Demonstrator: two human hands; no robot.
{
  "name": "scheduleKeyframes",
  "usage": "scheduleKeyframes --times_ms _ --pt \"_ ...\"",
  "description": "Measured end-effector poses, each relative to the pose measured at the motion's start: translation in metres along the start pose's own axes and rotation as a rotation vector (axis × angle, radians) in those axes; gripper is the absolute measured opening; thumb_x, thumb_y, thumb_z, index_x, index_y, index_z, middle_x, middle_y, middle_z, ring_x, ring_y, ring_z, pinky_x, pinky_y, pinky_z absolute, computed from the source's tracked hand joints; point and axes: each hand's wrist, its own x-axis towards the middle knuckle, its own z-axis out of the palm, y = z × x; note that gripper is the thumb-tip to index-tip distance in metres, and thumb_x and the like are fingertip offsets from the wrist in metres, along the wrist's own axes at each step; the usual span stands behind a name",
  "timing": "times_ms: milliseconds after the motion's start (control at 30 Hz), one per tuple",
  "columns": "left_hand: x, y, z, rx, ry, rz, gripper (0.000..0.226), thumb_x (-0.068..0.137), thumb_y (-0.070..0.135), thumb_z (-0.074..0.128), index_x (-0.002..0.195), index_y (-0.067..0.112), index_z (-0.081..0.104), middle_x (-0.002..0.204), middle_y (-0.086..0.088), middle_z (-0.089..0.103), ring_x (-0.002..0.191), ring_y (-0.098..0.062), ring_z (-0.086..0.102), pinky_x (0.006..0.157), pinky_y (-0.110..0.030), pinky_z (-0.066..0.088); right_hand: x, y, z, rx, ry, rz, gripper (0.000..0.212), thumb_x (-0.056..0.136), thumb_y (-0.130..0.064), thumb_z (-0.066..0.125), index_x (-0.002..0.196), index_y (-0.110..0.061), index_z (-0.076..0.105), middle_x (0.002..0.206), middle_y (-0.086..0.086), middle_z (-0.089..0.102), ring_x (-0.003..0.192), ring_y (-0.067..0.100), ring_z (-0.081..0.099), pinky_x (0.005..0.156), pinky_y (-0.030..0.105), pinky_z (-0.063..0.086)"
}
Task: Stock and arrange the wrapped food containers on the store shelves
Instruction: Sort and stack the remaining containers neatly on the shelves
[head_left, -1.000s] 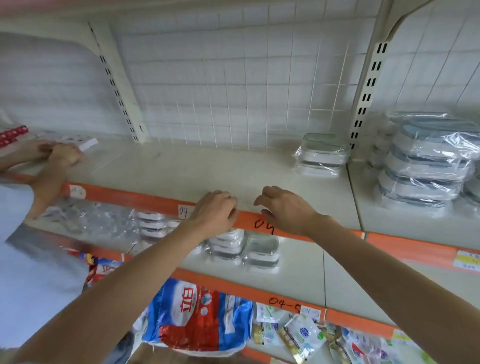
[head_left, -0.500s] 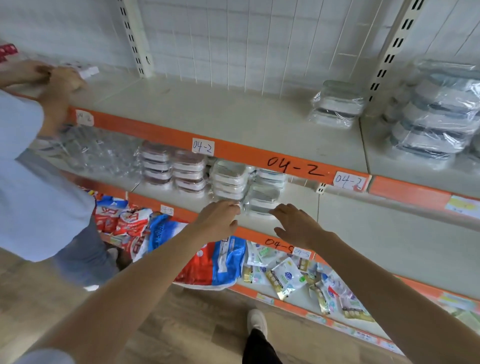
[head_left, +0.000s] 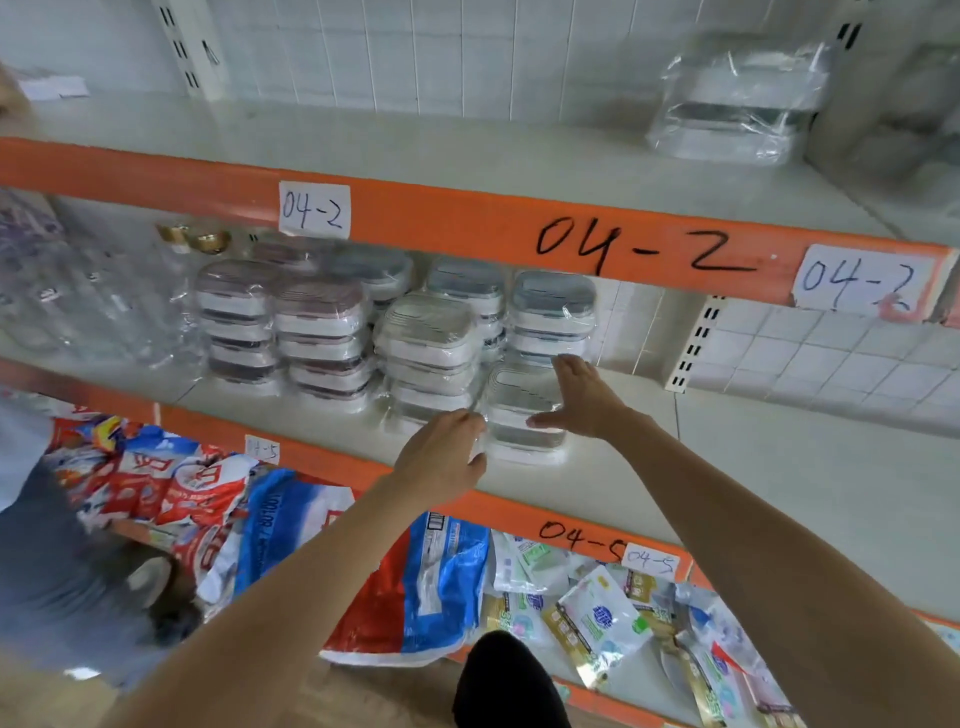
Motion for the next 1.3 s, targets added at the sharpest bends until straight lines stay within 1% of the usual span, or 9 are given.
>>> scheduleKeyframes --times_ms 100,200,333,400,533,667,800,1133,1300 --pt "0.015 -0.014 0.025 -0.041 0.05 0.006 0.038 0.092 0.022 0.054 0.128 0.012 0.049 0.119 -0.001 0.054 0.11 -0.015 0.051 0.088 -0.025 0.041 0.03 0.007 0.02 -0.074 -0.051 0.023 0.116 0.071 -0.059 0.071 0.149 -0.006 0.004 0.156 0.01 0.009 0.143 0.028 0.011 0.113 0.044 0.018" --pt "0.026 -0.022 0.038 -0.032 0.092 0.017 0.03 0.089 0.02 0.058 0.117 0.012 0.051 0.114 0.0 0.049 0.108 -0.015 0.048 0.088 -0.025 0.042 0.031 0.01 0.035 -0.039 0.012 0.091 0.11 0.062 -0.057 0.077 0.143 -0.009 0.02 0.141 0.011 0.026 0.131 0.029 0.024 0.106 0.043 0.027" --pt "0.059 -0.015 0.044 0.116 0.043 0.106 0.034 0.085 0.022 0.062 0.112 0.01 0.045 0.12 -0.004 0.039 0.117 -0.019 0.038 0.095 -0.029 0.041 -0.019 0.044 0.036 0.062 0.134 0.125 0.1 0.055 -0.053 0.081 0.132 -0.01 0.033 0.124 0.007 0.029 0.117 0.023 0.03 0.099 0.034 0.033" --pt "0.082 -0.002 0.05 0.217 -0.083 0.127 0.051 0.083 0.031 0.064 0.121 0.007 0.039 0.13 -0.01 0.03 0.126 -0.027 0.031 0.1 -0.039 0.041 -0.056 0.07 0.035 0.145 0.149 0.203 0.103 0.056 -0.047 0.084 0.135 -0.007 0.031 0.127 0.007 0.03 0.118 0.024 0.032 0.1 0.032 0.032" --pt "0.114 0.009 0.071 0.415 -0.379 0.034 0.101 0.081 0.041 0.064 0.148 0.003 -0.001 0.156 -0.017 -0.007 0.145 -0.032 -0.001 0.117 -0.049 0.013 -0.114 0.099 0.042 0.203 0.123 0.33 0.103 0.059 -0.049 0.083 0.137 -0.007 0.03 0.132 0.009 0.036 0.119 0.024 0.037 0.099 0.032 0.033" --pt "0.112 0.028 0.075 0.392 -0.32 0.072 0.105 0.07 0.051 0.074 0.143 0.004 0.016 0.145 -0.014 0.02 0.134 -0.032 0.021 0.11 -0.051 0.025 -0.145 0.096 0.051 0.191 0.14 0.368 0.098 0.061 -0.051 0.08 0.134 -0.006 0.032 0.127 0.009 0.038 0.116 0.024 0.038 0.097 0.032 0.035" --pt "0.068 0.04 0.058 0.232 -0.197 0.061 0.101 0.061 0.063 0.075 0.137 0.014 0.03 0.135 -0.005 0.029 0.122 -0.028 0.029 0.099 -0.045 0.037 -0.173 0.07 0.038 0.163 0.125 0.375 0.099 0.06 -0.049 0.083 0.133 -0.004 0.034 0.126 0.01 0.039 0.116 0.027 0.038 0.097 0.034 0.035" --pt "-0.044 0.068 -0.109 0.324 -0.037 0.358 0.1 0.063 0.061 0.072 0.14 0.011 0.031 0.129 -0.008 0.034 0.115 -0.023 0.031 0.098 -0.037 0.031 -0.257 -0.029 -0.093 0.124 0.221 0.188 0.1 0.055 -0.049 0.083 0.135 -0.011 0.035 0.133 0.0 0.038 0.119 0.02 0.032 0.09 0.033 0.026" --pt "-0.055 0.097 -0.183 0.257 0.258 0.438 0.097 0.059 0.063 0.07 0.133 0.005 0.044 0.119 -0.012 0.046 0.105 -0.024 0.036 0.092 -0.042 0.037 -0.274 -0.044 -0.17 0.071 0.341 0.148 0.102 0.056 -0.047 0.084 0.136 -0.008 0.035 0.135 0.004 0.038 0.122 0.024 0.033 0.097 0.038 0.029"
